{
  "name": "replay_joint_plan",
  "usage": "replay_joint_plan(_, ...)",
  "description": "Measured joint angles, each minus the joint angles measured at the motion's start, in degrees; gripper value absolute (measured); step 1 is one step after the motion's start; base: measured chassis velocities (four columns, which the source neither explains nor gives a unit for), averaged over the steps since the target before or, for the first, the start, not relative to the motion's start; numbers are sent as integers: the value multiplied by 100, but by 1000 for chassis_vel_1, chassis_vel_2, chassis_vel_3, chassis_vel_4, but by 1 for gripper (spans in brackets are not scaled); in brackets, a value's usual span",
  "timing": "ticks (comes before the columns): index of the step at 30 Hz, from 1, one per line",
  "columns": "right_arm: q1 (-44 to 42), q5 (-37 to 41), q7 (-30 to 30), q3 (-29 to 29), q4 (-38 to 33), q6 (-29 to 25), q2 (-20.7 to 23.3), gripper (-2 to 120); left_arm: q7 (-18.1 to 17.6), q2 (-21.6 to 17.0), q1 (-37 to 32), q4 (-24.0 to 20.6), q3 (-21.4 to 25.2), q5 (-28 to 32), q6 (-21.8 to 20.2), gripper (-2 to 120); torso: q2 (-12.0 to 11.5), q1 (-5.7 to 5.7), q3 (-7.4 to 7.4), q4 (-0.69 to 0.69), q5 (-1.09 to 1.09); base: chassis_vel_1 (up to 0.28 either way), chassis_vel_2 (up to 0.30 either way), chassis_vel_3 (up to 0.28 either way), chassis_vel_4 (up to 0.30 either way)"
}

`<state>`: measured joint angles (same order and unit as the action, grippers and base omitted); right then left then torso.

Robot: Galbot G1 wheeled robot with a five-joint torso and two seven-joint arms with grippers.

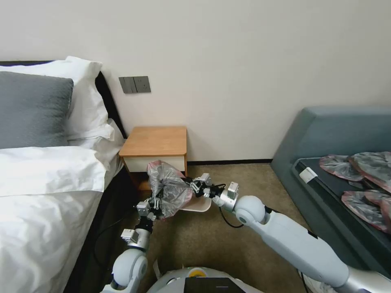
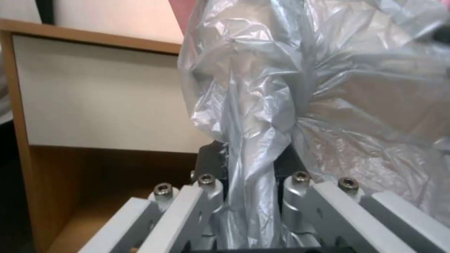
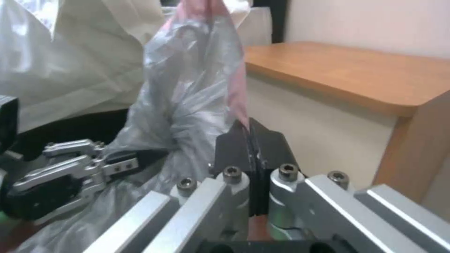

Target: Pick up the garbage bag from the table and place it over the trash can.

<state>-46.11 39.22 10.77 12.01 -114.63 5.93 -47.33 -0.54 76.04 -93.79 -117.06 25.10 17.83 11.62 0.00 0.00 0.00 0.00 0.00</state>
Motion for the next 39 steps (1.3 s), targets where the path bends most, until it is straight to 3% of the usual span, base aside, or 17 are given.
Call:
replay_joint_plan(5, 69, 34, -4, -79, 38, -4, 84, 0, 145, -16, 0, 75, 60, -204, 180, 10, 0, 0, 0, 0, 0, 0, 0, 0, 0)
replay_joint_plan(12, -57, 75, 11, -299, 98, -61, 423, 0, 564, -10, 50, 299, 196, -569, 906, 10, 0, 0, 0, 0, 1, 0, 0, 0, 0)
replay_joint_plan(18, -276, 81, 66, -527, 76, -83, 644, 0, 729, 11, 80, 369, 219, -550, 1188, 10, 0, 0, 0, 0, 0, 0, 0, 0, 0)
replay_joint_plan(28, -1063, 79, 279, -1361, -4, -235, 1033, 0, 371, -31, 137, 300, 206, -158, 959, 10, 0, 0, 0, 0, 1, 0, 0, 0, 0)
replay_joint_plan(39, -1776, -102, 487, -1905, -68, -403, 1095, 0, 148, -32, 197, 135, 185, 106, 644, 10, 0, 0, 0, 0, 0, 0, 0, 0, 0)
